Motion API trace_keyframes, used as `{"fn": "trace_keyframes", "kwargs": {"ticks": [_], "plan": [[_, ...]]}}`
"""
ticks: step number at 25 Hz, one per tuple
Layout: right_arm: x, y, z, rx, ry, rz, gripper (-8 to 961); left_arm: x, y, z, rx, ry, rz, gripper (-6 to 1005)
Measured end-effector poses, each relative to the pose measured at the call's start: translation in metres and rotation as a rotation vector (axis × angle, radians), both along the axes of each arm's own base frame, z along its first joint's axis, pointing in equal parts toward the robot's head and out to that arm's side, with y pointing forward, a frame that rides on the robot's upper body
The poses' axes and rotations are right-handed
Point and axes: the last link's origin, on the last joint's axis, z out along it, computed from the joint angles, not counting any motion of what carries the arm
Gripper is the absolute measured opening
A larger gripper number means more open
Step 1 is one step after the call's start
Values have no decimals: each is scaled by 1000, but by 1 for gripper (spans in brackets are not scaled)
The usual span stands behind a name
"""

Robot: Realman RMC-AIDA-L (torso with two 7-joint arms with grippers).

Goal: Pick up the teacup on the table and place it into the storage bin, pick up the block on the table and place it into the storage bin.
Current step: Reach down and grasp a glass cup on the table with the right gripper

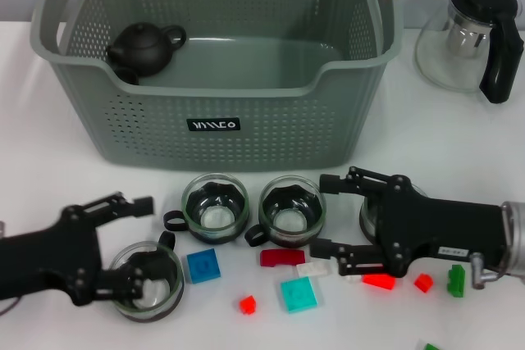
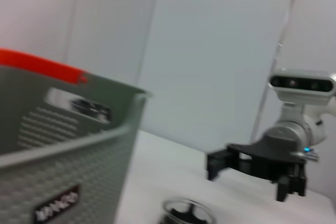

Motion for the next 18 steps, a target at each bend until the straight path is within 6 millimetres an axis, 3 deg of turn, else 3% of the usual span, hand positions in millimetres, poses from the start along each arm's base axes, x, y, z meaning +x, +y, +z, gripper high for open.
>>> {"fn": "trace_keyframes", "kwargs": {"ticks": [7, 18], "plan": [[-5, 13, 28, -168, -189, -102, 907, -7, -1, 14, 96, -17, 33, 946], [-63, 54, 70, -189, -708, -82, 905, -7, 2, 13, 117, -18, 39, 946]]}}
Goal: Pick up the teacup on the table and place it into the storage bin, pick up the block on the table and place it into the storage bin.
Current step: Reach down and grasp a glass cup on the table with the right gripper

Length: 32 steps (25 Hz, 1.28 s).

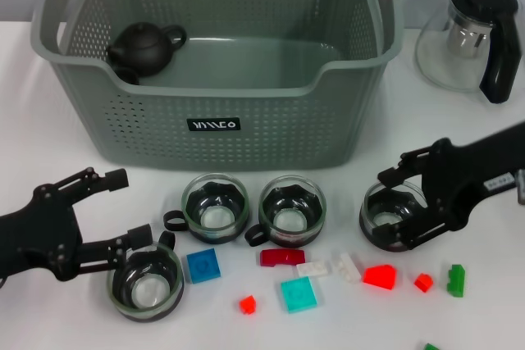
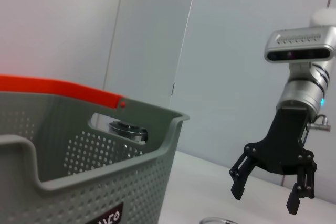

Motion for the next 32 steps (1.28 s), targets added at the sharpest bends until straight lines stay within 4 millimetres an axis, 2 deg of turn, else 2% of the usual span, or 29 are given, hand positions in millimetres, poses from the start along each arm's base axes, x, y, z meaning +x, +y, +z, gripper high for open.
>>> {"fn": "trace_keyframes", "kwargs": {"ticks": [4, 9, 14, 18, 23, 32], "plan": [[-16, 9, -1, -51, -169, 7, 905, 0, 1, 1, 17, -7, 3, 946], [-28, 10, -16, -89, -363, 26, 904, 0, 1, 1, 21, -11, 4, 946], [-33, 8, -31, -90, -449, 50, 903, 0, 0, 1, 29, -13, 0, 946], [-30, 6, -45, -90, -494, 70, 902, 0, 1, 1, 30, -13, 0, 946], [-18, 8, -61, -74, -543, 61, 741, 0, 1, 0, 30, -14, 0, 946], [-10, 9, -80, -33, -593, 87, 668, 1, 1, 1, 34, -16, -1, 946]]}}
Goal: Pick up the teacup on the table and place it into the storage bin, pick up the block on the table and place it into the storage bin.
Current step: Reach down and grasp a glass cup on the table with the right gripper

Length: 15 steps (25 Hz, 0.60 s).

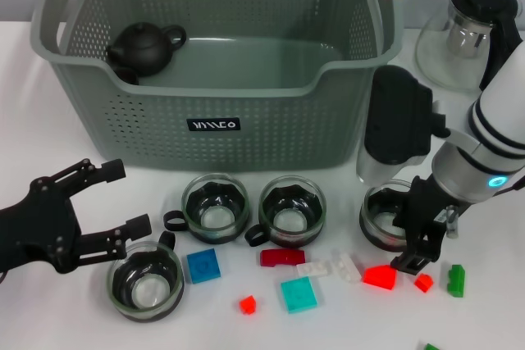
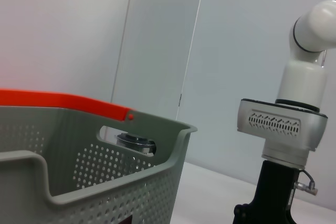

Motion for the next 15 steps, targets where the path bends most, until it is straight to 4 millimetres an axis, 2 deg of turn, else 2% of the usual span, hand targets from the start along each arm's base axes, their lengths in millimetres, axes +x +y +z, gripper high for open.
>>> {"fn": "trace_keyframes", "kwargs": {"ticks": [10, 15], "plan": [[-2, -1, -3, -11, -13, 23, 530, 0, 0, 1, 7, -2, -1, 945], [-3, -1, -3, -10, -14, 25, 328, 0, 0, 0, 7, -2, -3, 945]]}}
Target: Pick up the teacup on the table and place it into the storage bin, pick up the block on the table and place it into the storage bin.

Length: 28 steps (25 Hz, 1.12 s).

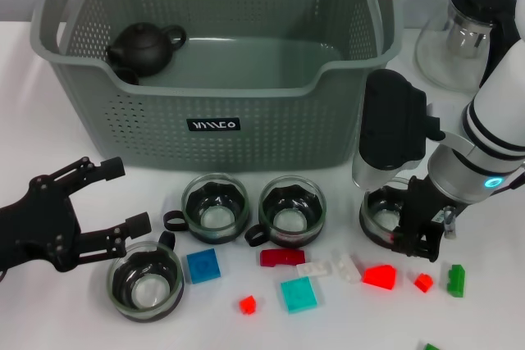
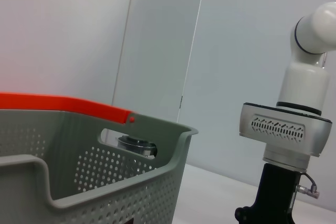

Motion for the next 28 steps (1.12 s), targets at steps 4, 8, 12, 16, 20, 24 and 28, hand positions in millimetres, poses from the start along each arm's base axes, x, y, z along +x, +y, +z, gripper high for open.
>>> {"fn": "trace_keyframes", "kwargs": {"ticks": [4, 8, 12, 16, 20, 24, 28], "plan": [[-1, 1, 1, 3, 2, 1, 173, 0, 0, 0, 0, 0, 0, 945], [-5, 0, 5, 4, 19, 6, 78, 0, 0, 0, 0, 1, 1, 945], [-17, -7, 20, -39, 106, -2, 52, -1, 0, 0, 1, 2, 2, 945], [-36, -21, 56, -137, 328, -2, 52, -1, 1, 1, 3, 3, 4, 945], [-44, -21, 93, -146, 551, 4, 52, -1, 1, 1, 5, 3, 4, 945], [-46, -14, 125, -62, 791, 53, 52, 0, 2, 1, 6, 3, 1, 945], [-55, -11, 146, -13, 1035, 122, 52, 2, 5, 2, 14, -1, -5, 945]]}}
